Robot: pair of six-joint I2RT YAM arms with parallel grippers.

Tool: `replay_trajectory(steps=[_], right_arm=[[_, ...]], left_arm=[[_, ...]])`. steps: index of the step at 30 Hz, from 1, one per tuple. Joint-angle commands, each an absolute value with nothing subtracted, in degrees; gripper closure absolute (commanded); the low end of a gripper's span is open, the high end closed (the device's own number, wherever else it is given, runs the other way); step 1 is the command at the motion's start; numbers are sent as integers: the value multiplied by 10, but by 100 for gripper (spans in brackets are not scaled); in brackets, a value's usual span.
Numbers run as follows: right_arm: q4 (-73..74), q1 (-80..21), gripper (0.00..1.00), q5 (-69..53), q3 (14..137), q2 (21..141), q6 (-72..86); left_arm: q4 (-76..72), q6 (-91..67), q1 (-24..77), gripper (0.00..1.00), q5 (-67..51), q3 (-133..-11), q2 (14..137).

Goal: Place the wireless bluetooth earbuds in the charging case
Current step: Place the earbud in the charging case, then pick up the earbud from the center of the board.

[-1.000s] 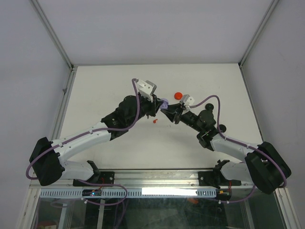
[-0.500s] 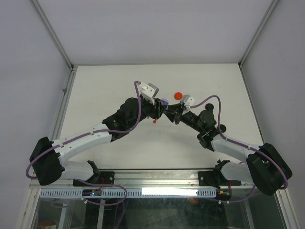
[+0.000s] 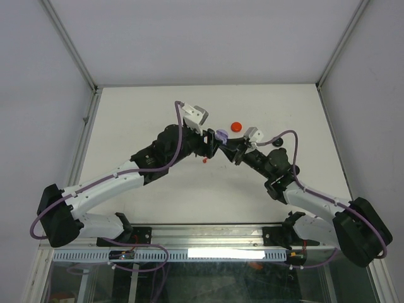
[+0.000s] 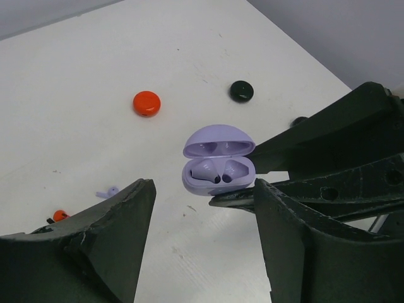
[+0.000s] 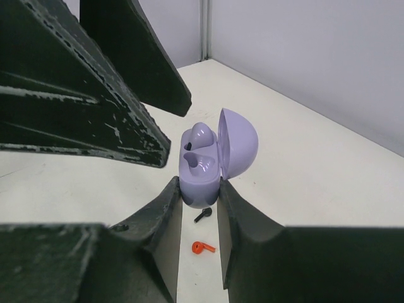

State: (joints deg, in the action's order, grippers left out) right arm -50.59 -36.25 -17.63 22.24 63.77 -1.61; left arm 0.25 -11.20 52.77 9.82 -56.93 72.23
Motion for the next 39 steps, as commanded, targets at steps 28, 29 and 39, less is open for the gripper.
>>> replay_trajectory(steps=[28,29,39], right_arm=[[-432,-363,100,-80,126,476,-9],[-431,-363,100,-80,125,475,-9],[-426,-363,100,-80,119,464,-9]], left_arm=[[183,-53,374,43,-27,-777,1045],[187,-44,373,45,-28,-790,1058],[227,-19,373,59,-20,-861,1155]])
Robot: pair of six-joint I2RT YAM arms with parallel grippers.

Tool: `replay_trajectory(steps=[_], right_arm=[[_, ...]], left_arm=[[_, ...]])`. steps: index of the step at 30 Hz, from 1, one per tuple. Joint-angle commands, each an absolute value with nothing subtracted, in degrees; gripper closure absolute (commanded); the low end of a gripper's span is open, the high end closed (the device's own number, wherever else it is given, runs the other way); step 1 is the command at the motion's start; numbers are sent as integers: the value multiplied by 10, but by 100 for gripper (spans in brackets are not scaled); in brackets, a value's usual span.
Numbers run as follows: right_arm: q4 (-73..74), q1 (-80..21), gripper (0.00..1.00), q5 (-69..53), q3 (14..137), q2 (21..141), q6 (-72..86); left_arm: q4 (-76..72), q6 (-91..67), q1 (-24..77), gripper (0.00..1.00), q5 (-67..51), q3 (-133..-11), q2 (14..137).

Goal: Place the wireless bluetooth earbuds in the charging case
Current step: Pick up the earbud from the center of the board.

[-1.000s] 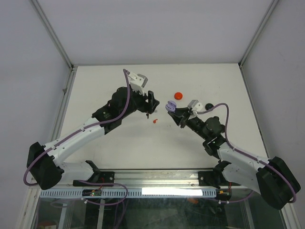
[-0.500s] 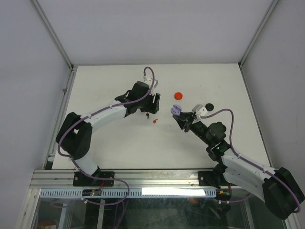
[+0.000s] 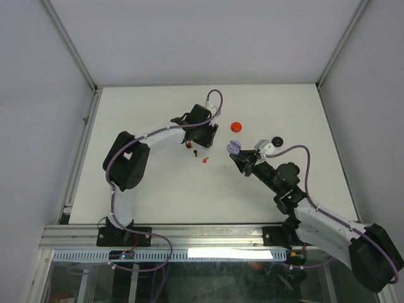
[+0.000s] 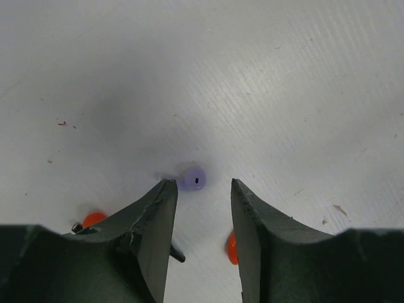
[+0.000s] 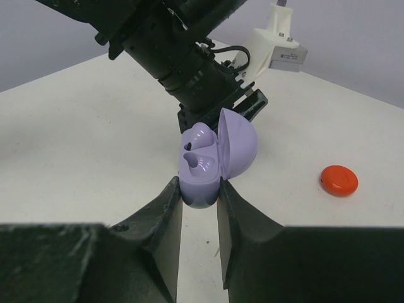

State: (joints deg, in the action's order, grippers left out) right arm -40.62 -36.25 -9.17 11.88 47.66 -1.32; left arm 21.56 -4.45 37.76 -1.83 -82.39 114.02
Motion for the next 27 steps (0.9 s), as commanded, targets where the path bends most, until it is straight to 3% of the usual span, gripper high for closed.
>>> replay_trajectory(steps=[1,27], right_arm=[[-426,-364,100,-80,118,463,-9],[-429,-362,100,-80,124,473,-9]], left_arm=[[229,-18,374,60,-20,-864,1160],[255,0,405,66,48,-893,1219]])
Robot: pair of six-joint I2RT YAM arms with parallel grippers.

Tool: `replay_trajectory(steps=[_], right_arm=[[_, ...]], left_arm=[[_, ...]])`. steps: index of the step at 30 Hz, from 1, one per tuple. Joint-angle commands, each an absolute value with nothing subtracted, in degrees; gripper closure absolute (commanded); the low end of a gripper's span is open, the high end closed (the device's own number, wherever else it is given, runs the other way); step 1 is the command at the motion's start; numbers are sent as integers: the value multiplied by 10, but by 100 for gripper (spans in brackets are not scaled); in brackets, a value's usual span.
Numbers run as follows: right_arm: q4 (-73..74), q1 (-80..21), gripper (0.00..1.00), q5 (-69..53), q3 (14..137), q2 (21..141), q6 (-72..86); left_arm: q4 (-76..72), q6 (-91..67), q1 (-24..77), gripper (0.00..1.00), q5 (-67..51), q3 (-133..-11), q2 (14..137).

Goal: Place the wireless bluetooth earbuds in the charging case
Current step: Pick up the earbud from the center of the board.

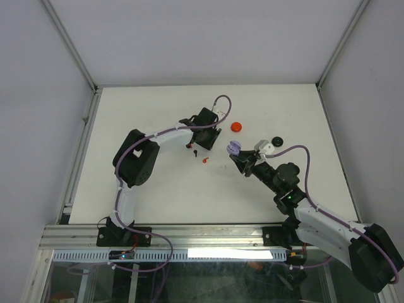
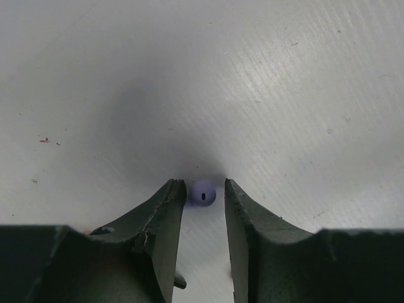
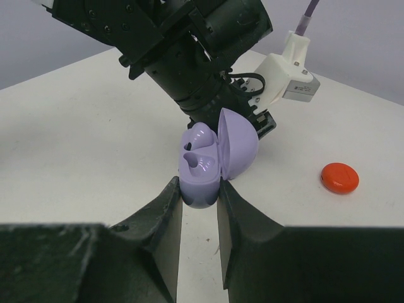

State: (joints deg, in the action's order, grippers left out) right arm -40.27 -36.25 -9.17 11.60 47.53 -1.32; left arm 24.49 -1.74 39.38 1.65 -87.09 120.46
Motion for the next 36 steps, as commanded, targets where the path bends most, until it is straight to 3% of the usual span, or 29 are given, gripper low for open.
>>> replay_trajectory(steps=[1,26,36], right_arm=[[-429,-362,100,-80,123,473,-9],[-420,-362,100,-80,120,456,-9],[-412,-363,100,-60,116,438,0]], left_arm=[[258,2,407,66,52,-895,1221],[336,-25,416,69,91,-895,1210],[345,-35,416,83,83,-895,1207]])
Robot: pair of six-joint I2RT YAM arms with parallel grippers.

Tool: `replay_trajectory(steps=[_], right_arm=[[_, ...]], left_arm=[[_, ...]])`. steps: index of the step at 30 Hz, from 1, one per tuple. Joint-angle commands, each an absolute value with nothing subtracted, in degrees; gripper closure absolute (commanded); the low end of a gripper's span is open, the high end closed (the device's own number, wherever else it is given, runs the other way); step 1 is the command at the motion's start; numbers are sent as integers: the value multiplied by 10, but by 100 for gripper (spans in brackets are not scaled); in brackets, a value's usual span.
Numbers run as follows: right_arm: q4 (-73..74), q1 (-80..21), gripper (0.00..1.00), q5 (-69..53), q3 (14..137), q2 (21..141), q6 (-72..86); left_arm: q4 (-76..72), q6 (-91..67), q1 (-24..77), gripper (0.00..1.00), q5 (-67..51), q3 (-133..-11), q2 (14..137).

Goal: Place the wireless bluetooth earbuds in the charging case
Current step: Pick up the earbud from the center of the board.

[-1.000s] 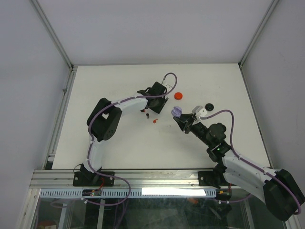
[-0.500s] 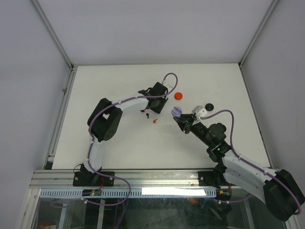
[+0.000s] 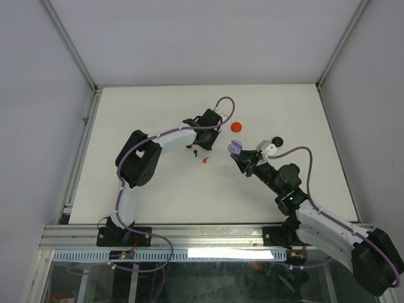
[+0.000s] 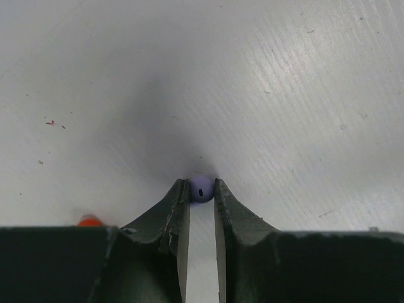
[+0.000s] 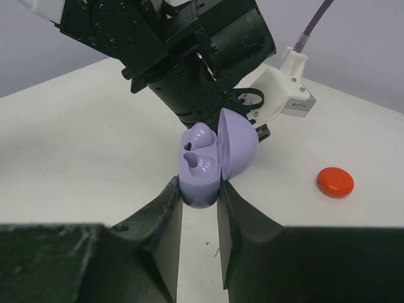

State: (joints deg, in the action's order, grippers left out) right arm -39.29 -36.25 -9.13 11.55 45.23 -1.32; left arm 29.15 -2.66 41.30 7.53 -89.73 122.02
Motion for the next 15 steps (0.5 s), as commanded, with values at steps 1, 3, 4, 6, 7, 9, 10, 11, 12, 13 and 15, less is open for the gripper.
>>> replay_trajectory(steps=[1,3,4,6,7,9,10,11,12,13,15], right_arm=[[-412,-362,100,-60,116,438,1],[-413,-362,100,-61,118,440,0],[-413,-362,100,-62,119,442,0],[-418,-362,100,-66,122,448,0],[-422,-363,100,-68,123,452,0],[-430,-362,100,-72,127,461,-1],[-433,-363,100,-73,130,466,-1],[-437,-362,100,-74,133,472,-2],[-442,-362,100,-75,134,477,-3],[-448,-362,100,-78,136,482,-3],[-460,-363,100,-82,139,493,-4]], left_arm=[[345,-37,415,85,83,-894,1204],[345,-40,415,88,79,-890,1194],[345,-43,415,89,74,-890,1188],[344,-48,414,92,69,-888,1177],[342,-52,413,93,69,-887,1172],[338,-59,413,94,70,-883,1156],[334,-63,412,95,70,-881,1148],[329,-68,411,95,69,-878,1138],[323,-73,410,96,68,-872,1128],[316,-78,408,96,68,-868,1117],[297,-88,405,96,67,-856,1092]])
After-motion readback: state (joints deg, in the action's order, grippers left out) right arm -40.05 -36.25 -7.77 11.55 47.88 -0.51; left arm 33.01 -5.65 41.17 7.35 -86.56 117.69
